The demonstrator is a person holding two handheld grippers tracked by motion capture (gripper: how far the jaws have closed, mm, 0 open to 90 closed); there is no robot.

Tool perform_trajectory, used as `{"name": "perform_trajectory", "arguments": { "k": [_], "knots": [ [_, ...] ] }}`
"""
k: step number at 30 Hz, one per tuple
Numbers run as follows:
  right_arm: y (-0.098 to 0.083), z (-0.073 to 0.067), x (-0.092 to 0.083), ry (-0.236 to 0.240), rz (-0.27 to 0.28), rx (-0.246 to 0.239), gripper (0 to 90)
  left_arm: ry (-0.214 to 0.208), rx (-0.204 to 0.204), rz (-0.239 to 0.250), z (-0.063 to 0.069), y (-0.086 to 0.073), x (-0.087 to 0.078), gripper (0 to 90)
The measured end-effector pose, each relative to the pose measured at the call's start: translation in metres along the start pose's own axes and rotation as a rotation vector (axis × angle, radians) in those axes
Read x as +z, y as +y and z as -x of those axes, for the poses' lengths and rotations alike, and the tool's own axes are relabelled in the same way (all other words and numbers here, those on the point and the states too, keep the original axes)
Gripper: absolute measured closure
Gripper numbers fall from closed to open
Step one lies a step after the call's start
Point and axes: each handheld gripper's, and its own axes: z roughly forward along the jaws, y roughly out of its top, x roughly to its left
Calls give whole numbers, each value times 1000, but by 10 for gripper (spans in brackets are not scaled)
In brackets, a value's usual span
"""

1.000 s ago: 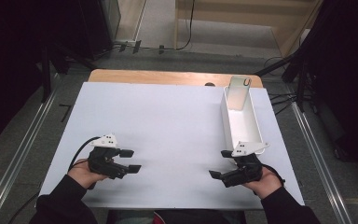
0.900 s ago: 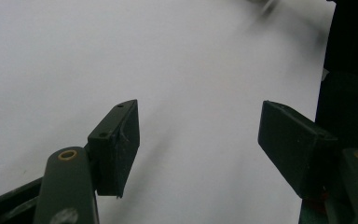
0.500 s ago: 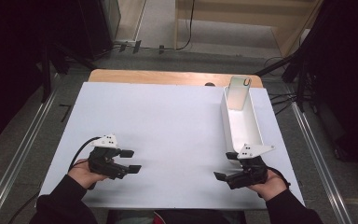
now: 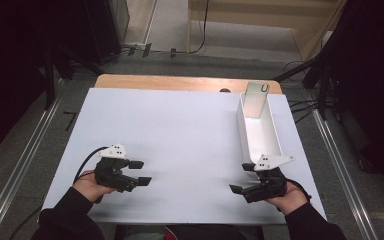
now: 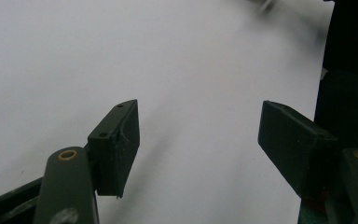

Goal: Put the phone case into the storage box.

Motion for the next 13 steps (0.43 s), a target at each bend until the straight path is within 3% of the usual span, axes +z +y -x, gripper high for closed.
{"name": "perform_trajectory", "arguments": {
  "k": [13],
  "knots": [
    [0,0,0,-11,-10,0,121,-4,5,-5,0,0,0,289]
  ]
}}
